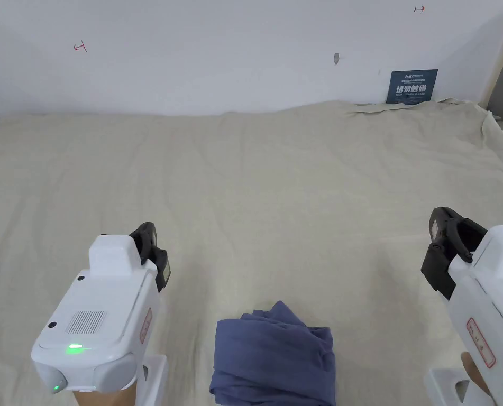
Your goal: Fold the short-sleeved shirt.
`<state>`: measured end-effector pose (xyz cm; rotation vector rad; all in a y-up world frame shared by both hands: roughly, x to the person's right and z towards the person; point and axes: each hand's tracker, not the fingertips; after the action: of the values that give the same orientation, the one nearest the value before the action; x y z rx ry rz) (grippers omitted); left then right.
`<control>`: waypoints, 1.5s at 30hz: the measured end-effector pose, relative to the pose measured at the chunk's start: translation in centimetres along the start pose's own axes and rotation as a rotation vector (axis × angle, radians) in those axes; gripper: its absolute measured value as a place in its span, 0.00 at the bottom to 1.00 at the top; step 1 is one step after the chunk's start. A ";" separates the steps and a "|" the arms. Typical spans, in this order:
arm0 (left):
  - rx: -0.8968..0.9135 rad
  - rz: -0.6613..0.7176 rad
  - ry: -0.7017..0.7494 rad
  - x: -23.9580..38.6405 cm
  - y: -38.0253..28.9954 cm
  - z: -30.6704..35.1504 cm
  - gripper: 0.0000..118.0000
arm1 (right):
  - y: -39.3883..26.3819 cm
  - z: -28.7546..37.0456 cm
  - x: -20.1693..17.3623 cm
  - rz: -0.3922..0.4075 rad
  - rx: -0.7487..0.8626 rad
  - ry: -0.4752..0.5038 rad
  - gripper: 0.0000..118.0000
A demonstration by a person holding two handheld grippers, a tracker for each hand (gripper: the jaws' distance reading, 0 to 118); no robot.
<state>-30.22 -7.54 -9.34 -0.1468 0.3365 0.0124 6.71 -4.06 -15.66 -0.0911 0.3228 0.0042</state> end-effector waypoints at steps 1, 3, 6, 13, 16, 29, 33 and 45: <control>-0.007 0.015 0.005 -0.3 -0.1 0.1 0.00 | -0.2 0.4 0.0 0.008 0.001 0.000 0.00; -0.015 0.020 0.004 -0.5 -0.3 0.2 0.00 | -0.2 0.4 0.0 0.011 -0.001 0.000 0.00; -0.018 0.001 0.007 -0.4 -0.5 0.4 0.00 | -0.3 0.5 0.0 0.010 -0.004 -0.002 0.00; -0.017 -0.003 -0.008 0.2 -0.6 0.5 0.00 | -0.1 -0.3 -1.2 0.011 -0.010 -0.035 0.00; -0.020 0.003 -0.016 0.4 -0.5 0.6 0.00 | -0.7 -0.7 -1.7 0.006 -0.025 -0.046 0.00; -0.098 0.026 -0.060 -0.2 -1.7 0.8 0.00 | -12.1 -4.0 -8.2 -0.052 -0.358 0.061 0.00; -0.150 0.048 -0.079 -0.7 -2.5 0.8 0.00 | -16.0 -4.7 -9.8 -0.043 -0.432 0.046 0.00; -0.380 0.232 -0.178 -2.7 -5.6 -0.7 0.00 | -22.8 -5.8 -12.1 0.007 -0.615 0.042 0.00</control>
<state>-32.75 -13.16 -8.32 -0.4798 0.1682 0.3189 -6.13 -27.13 -15.26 -0.7000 0.3550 0.1087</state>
